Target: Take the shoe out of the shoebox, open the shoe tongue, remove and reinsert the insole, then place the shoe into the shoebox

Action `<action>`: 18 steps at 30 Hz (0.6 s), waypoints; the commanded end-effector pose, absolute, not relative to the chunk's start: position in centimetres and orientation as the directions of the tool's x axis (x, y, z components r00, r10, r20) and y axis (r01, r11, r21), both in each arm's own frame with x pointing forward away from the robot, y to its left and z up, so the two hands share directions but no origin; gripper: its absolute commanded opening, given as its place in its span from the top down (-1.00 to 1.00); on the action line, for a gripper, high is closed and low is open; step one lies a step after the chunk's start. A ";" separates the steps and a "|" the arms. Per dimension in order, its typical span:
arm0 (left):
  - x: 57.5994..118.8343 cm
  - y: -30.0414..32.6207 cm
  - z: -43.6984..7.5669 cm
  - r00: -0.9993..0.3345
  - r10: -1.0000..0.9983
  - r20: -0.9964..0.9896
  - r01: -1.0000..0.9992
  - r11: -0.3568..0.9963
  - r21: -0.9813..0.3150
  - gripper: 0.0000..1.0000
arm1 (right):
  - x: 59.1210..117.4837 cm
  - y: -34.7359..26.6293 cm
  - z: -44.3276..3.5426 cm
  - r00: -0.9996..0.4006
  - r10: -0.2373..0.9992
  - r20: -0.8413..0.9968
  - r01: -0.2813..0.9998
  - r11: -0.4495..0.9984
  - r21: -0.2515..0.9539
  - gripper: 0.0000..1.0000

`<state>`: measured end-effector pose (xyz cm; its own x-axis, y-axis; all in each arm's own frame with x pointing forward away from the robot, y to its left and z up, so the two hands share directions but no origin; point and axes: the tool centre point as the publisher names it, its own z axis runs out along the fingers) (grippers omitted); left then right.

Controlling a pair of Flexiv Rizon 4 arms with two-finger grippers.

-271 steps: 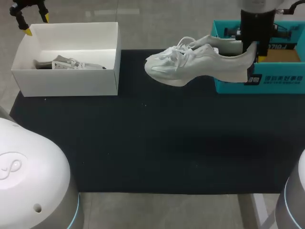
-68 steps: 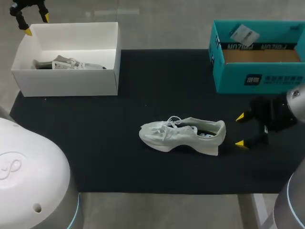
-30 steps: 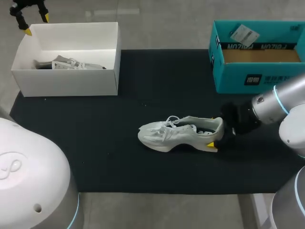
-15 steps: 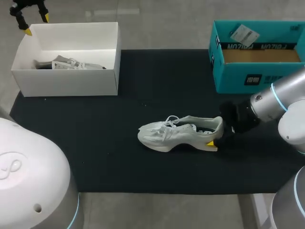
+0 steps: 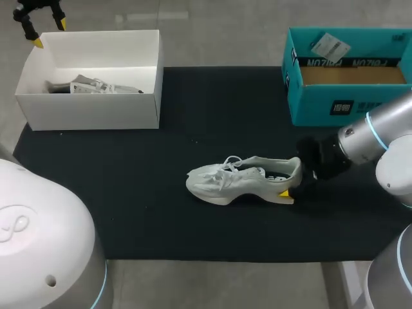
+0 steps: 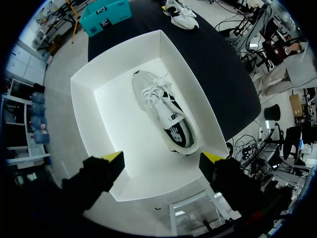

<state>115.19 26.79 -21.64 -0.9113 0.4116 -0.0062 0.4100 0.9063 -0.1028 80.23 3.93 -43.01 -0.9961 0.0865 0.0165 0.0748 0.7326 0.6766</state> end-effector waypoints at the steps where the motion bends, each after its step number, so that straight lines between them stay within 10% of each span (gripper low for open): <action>1: 115.1 26.8 -21.6 -0.911 0.412 -0.005 0.411 0.906 -0.101 -1.00 | 80.5 4.1 -43.4 -0.996 0.088 0.016 0.075 0.734 0.675 1.00; 13: 115.1 26.8 -21.6 -0.911 0.412 -0.005 0.411 0.906 -0.101 -1.00 | 80.5 4.1 -43.4 -0.996 0.088 0.016 0.075 0.734 0.675 1.00; 18: 112.1 26.4 -19.8 -0.995 0.058 0.084 0.050 0.995 -0.087 -1.00 | 80.5 4.1 -43.4 -0.996 0.088 0.016 0.075 0.734 0.675 1.00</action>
<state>113.73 26.78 -21.35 -0.9535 0.2990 0.0385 0.2920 0.9476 -0.1296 80.24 3.93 -43.00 -0.9961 0.0865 0.0166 0.0749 0.7325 0.6767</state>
